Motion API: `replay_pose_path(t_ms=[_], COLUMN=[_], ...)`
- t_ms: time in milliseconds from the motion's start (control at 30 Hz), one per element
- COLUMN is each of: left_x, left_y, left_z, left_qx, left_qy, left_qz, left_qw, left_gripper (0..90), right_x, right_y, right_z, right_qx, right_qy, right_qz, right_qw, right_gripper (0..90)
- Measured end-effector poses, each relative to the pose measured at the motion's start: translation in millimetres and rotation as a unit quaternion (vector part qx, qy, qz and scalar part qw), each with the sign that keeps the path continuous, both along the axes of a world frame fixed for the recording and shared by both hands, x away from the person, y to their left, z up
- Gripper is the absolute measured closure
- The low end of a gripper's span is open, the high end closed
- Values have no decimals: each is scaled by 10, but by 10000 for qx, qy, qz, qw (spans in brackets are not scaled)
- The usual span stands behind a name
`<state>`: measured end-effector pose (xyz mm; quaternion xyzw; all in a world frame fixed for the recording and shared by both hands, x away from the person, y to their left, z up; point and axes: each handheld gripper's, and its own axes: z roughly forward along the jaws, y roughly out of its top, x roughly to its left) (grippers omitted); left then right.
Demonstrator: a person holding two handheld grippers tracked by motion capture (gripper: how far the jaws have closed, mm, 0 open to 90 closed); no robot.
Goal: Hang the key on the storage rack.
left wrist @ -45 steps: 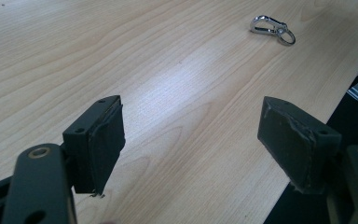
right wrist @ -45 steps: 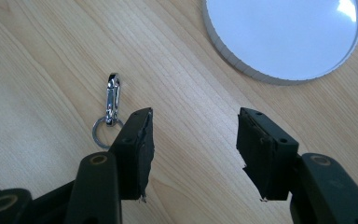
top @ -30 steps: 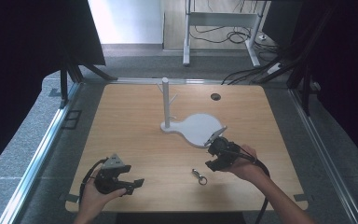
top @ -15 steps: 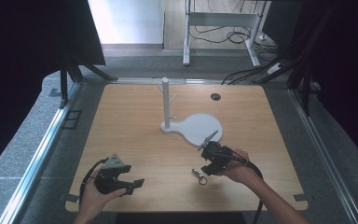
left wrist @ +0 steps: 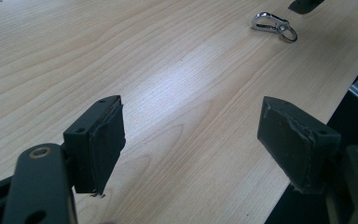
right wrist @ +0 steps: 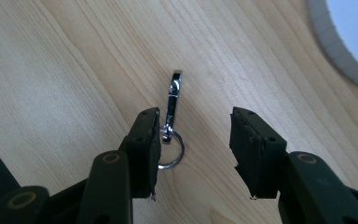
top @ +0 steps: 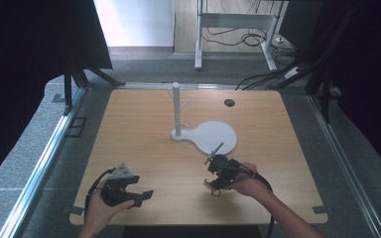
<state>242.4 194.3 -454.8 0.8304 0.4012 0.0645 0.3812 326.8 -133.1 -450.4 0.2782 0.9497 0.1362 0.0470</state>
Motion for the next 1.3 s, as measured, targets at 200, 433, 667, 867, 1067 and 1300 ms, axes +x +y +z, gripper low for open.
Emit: replay_pose_path(t_ms=[200,433,667,867,1067,1300], left_x=[6,8,8,11,12,13], left_y=[-11,-18,-20,-28,-42,-56], left_z=[-13,-19,-22,-28,-35,-44], left_qx=[36,38,43,58,68,84], left_qy=[36,52,55,66,71,90], left_qz=[-35,-36,-42,-57,-67,-73], left_qw=[10000,10000,10000,9999,9999,9999], left_gripper=[235,235,235,235,235,235], right_x=[18,31,64,55,37,19], right_y=[52,103,138,154,140,123], right_z=[-97,-176,-230,-266,-276,-273], right_qx=[-78,-137,-181,-263,-294,-328], right_qy=[141,221,239,287,341,369], right_qz=[43,35,-15,-3,24,61], right_qw=[9999,9997,9995,9992,9990,9988], right_gripper=[561,598,625,651,697,785])
